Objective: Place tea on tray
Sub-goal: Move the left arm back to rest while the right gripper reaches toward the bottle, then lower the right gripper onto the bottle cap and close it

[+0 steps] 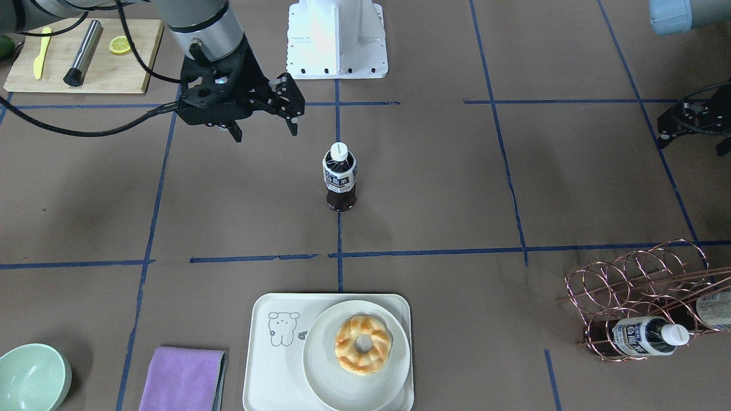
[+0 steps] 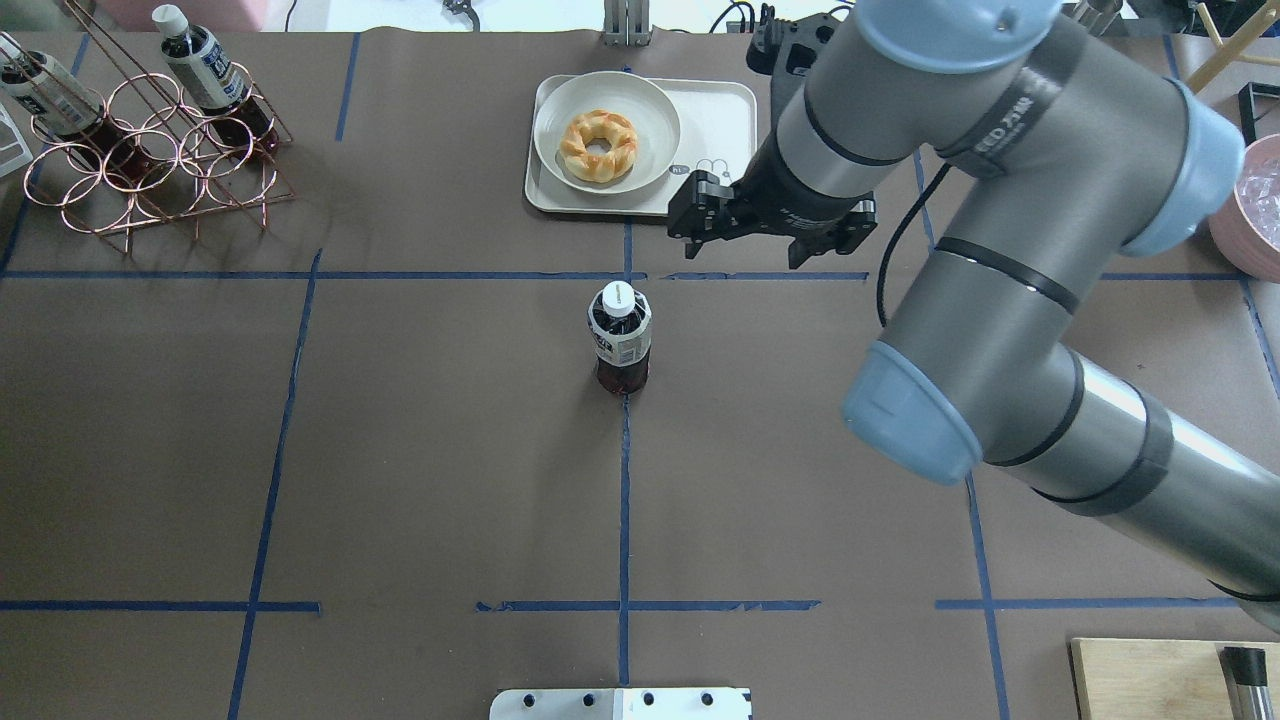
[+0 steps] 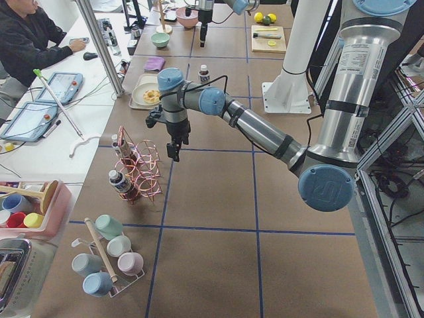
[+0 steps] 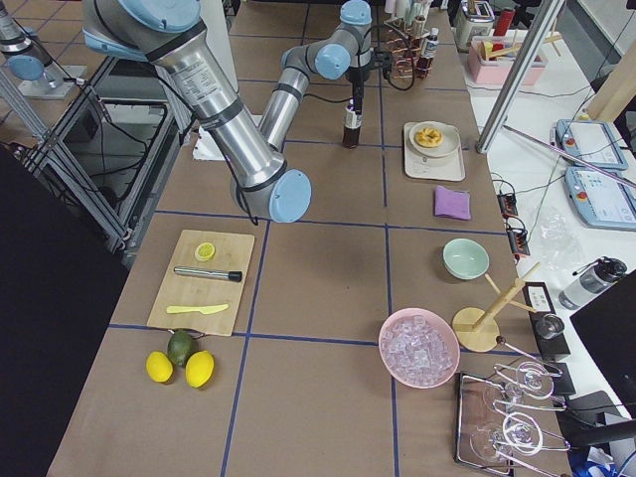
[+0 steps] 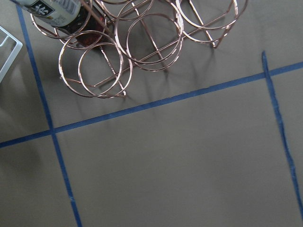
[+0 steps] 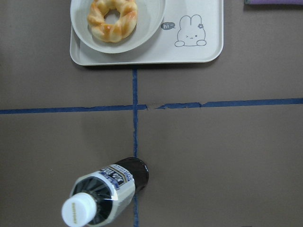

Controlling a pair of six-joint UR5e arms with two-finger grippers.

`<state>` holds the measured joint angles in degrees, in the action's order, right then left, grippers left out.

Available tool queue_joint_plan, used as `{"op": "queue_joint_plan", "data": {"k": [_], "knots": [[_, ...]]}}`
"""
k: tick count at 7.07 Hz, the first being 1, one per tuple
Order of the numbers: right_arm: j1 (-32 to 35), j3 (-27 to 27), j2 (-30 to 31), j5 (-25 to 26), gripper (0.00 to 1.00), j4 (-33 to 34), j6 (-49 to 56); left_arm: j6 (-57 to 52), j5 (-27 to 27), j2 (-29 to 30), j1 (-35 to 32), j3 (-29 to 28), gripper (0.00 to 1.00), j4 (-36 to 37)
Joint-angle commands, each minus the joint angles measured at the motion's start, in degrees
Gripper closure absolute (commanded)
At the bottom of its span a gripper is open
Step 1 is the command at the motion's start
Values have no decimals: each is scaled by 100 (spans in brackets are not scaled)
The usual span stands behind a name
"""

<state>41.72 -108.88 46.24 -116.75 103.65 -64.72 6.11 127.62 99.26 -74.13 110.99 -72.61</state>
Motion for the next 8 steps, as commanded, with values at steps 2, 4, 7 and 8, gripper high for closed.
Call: {"op": "queue_joint_plan", "data": {"k": [2, 4, 7, 8], "knots": [[-347, 1156, -1238, 360, 0, 497, -67, -66, 483, -433, -216, -271, 0, -700], [-708, 1220, -1250, 723, 0, 472, -357, -66, 483, -434, -208, -280, 0, -728], [-823, 1369, -1197, 732, 5, 472, -297, -66, 483, -434, -216, -280, 0, -728], [-823, 1456, -1205, 741, 10, 464, -270, -66, 483, -434, -216, -280, 0, -728]]}}
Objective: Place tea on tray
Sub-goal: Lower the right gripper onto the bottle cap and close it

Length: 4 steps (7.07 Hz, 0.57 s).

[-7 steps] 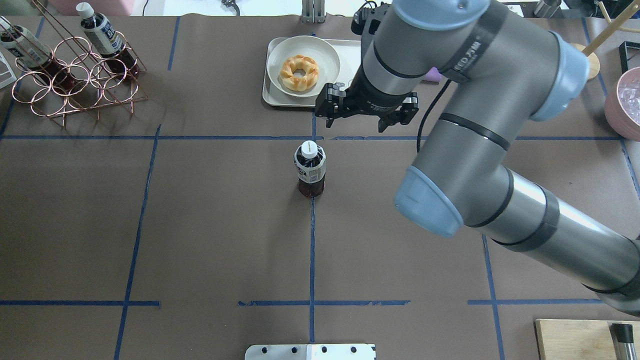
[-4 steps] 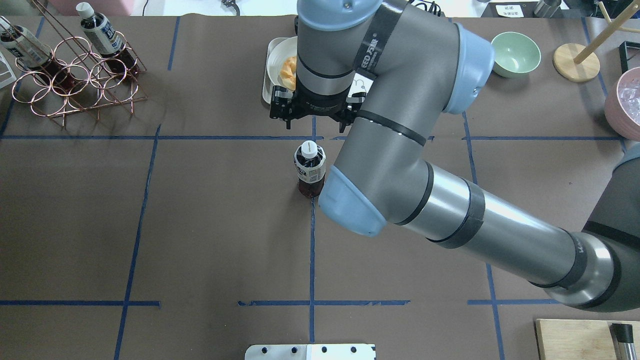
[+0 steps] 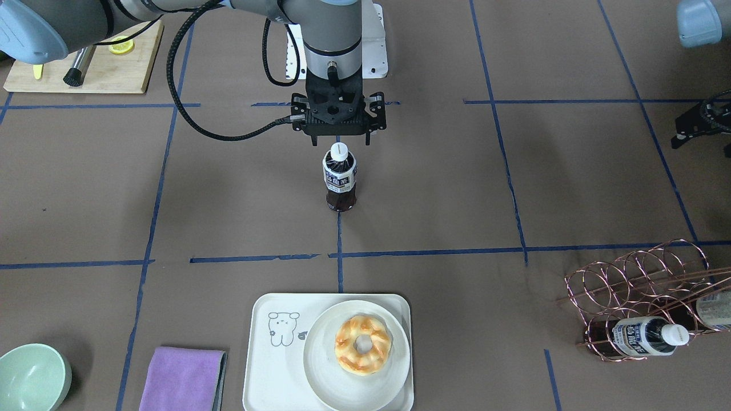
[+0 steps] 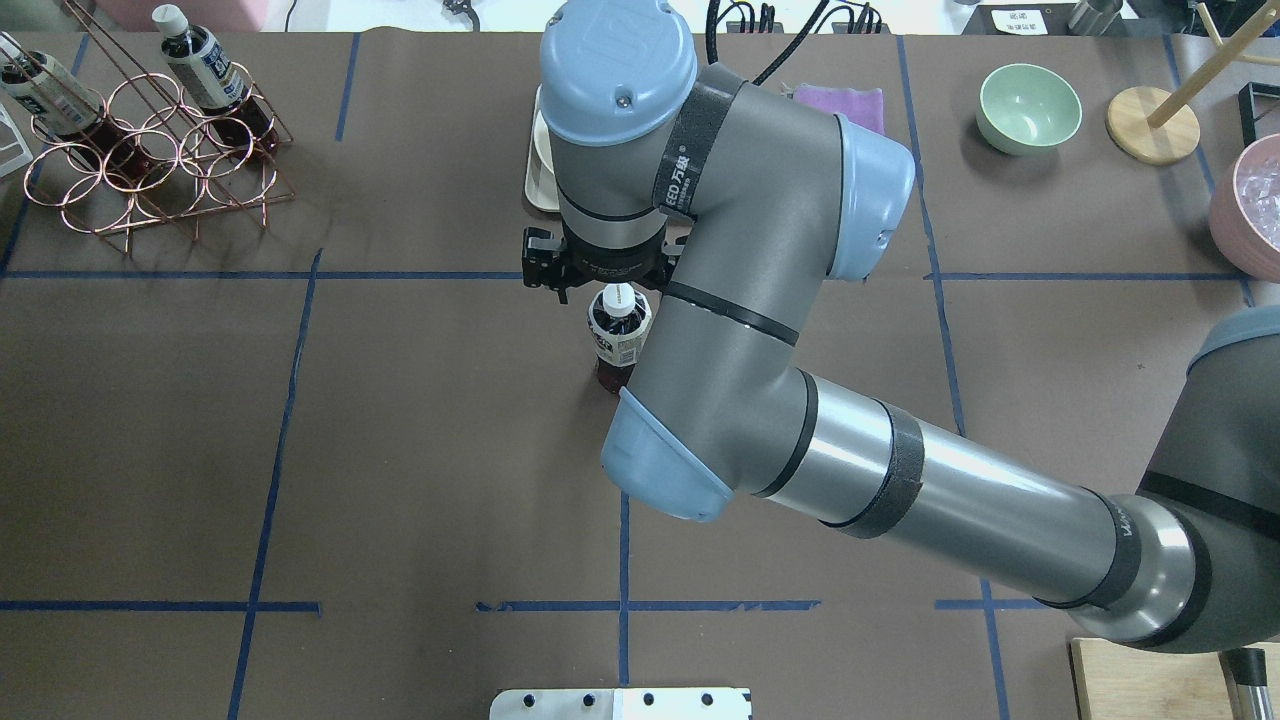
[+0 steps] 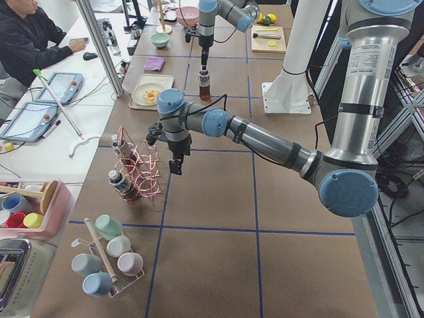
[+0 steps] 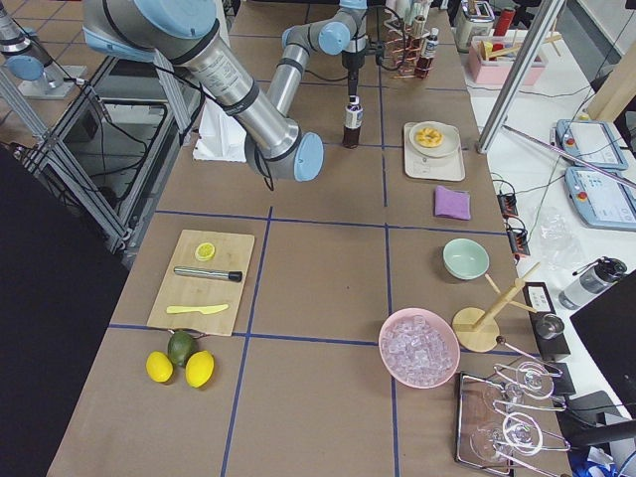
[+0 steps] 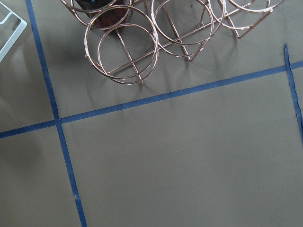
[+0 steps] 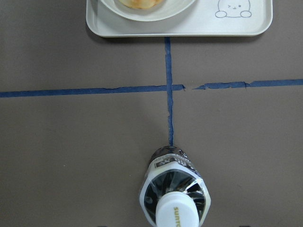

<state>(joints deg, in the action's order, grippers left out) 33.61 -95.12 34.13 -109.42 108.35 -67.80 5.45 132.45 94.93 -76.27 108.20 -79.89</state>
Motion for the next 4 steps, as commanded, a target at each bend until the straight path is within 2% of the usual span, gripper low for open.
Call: {"op": "queue_joint_plan", "data": {"k": [1, 4], "knots": [[-13, 116, 15, 9, 20, -16, 38, 0, 0, -9, -2, 0, 0, 0], [-13, 195, 15, 9, 37, -33, 91, 0, 0, 0, -10, 0, 0, 0]]}}
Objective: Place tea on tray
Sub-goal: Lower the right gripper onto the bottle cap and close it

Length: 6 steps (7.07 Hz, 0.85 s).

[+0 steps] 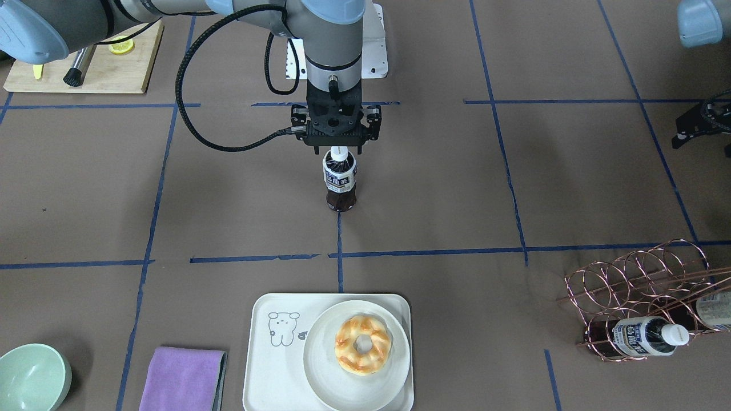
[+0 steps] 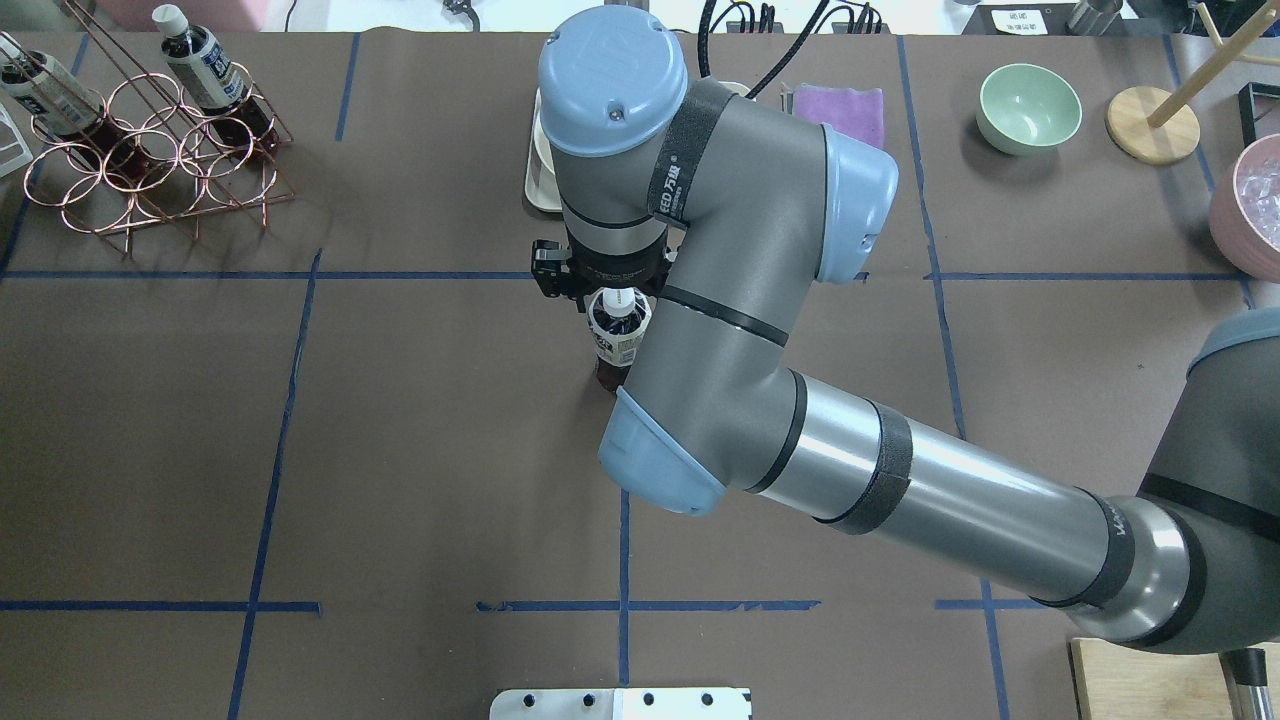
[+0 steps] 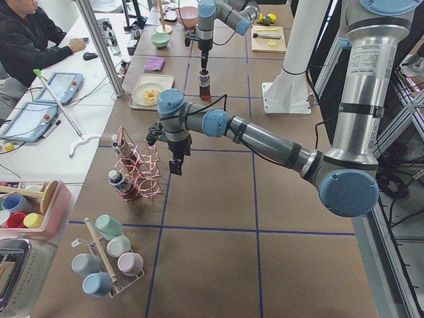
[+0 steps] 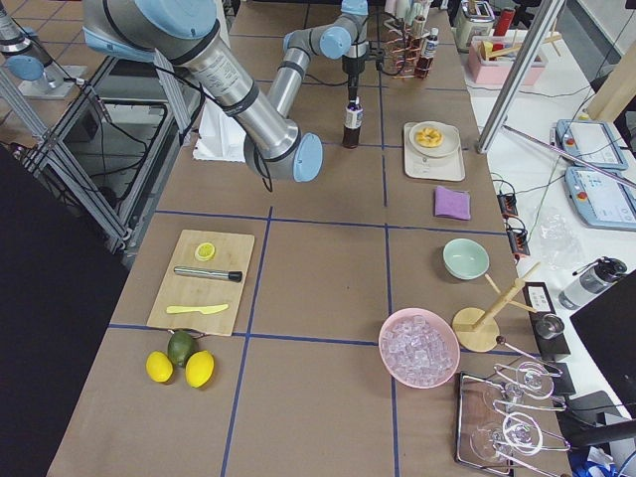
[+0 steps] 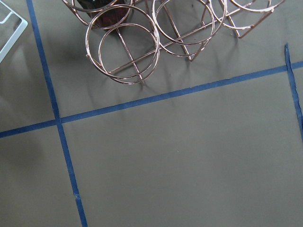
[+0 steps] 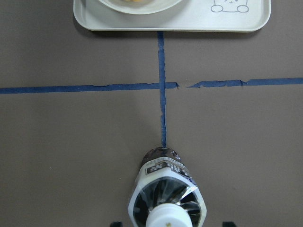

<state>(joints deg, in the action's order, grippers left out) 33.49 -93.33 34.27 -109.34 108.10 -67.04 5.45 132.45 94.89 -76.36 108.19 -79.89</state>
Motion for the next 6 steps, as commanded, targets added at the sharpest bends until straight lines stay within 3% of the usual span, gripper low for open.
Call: {"op": "queue_joint_plan", "data": {"k": [1, 6], "knots": [[-1, 17, 1, 9, 44, 1, 15, 0, 0, 3, -2, 0, 0, 0], [17, 43, -25, 79, 67, -8, 33, -9, 0, 3, -28, 0, 0, 0]]}}
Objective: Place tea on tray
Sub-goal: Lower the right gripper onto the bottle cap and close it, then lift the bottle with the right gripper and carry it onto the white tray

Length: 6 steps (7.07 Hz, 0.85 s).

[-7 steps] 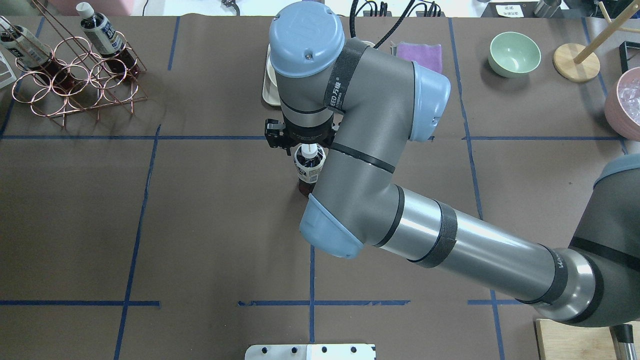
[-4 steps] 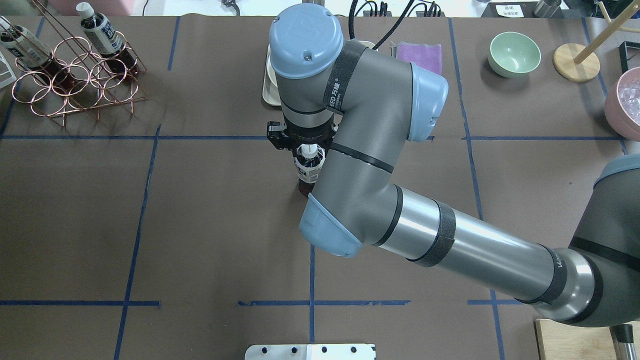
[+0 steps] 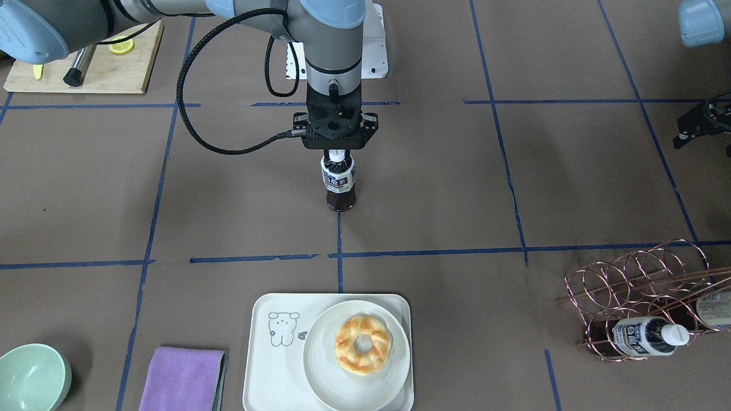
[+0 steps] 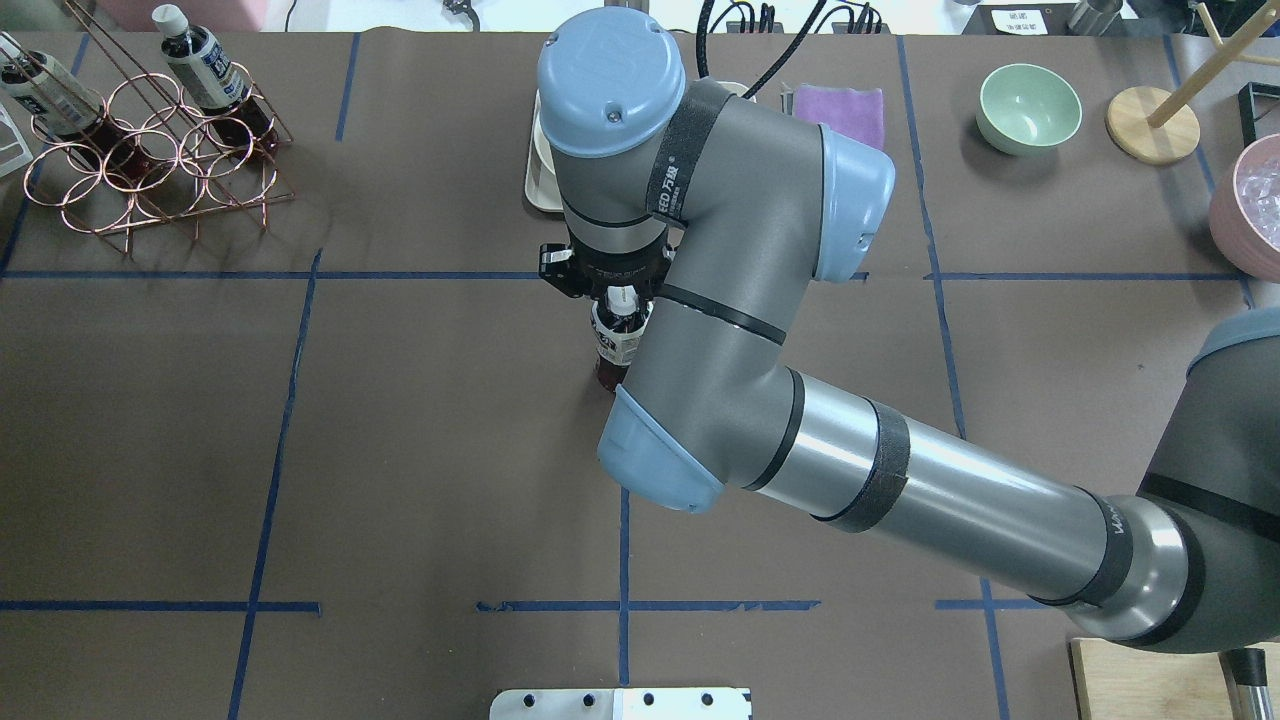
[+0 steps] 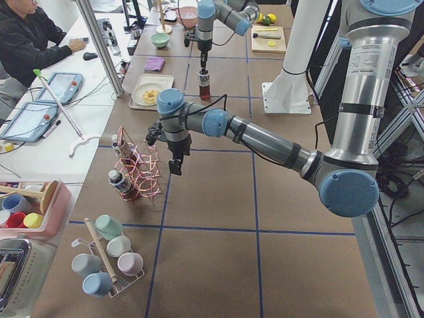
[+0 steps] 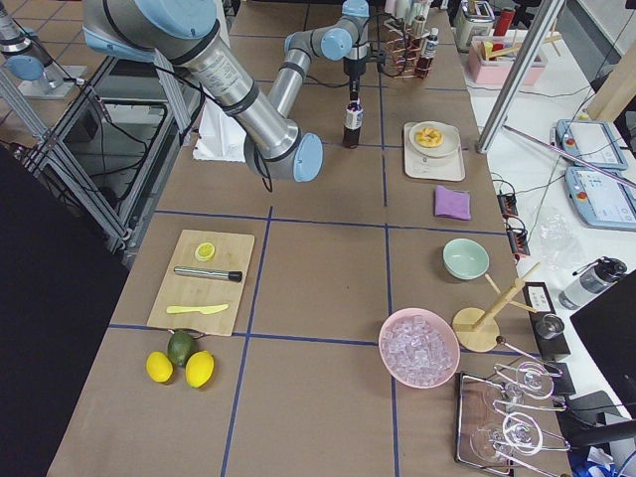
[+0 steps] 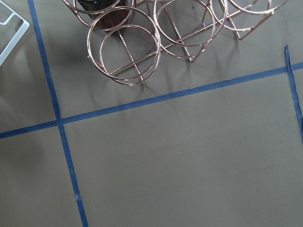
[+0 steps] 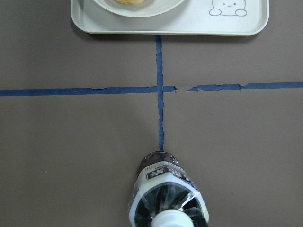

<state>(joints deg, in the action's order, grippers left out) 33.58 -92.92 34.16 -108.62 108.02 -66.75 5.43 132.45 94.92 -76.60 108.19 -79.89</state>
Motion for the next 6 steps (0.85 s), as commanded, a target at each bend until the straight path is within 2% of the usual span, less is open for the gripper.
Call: {"op": "queue_joint_plan", "data": {"k": [1, 2, 3, 6], "knots": [[8, 2, -15, 17, 78, -1, 13, -7, 0, 0, -4, 0, 0, 0], [34, -16, -23, 17, 97, -1, 39, 2, 0, 0, -13, 9, 0, 0], [96, -60, -41, 8, 100, -1, 144, 2, 0, 0, -4, 9, 0, 0], [595, -51, -67, -18, 100, -9, 180, 2, 0, 0, -21, 53, 0, 0]]}}
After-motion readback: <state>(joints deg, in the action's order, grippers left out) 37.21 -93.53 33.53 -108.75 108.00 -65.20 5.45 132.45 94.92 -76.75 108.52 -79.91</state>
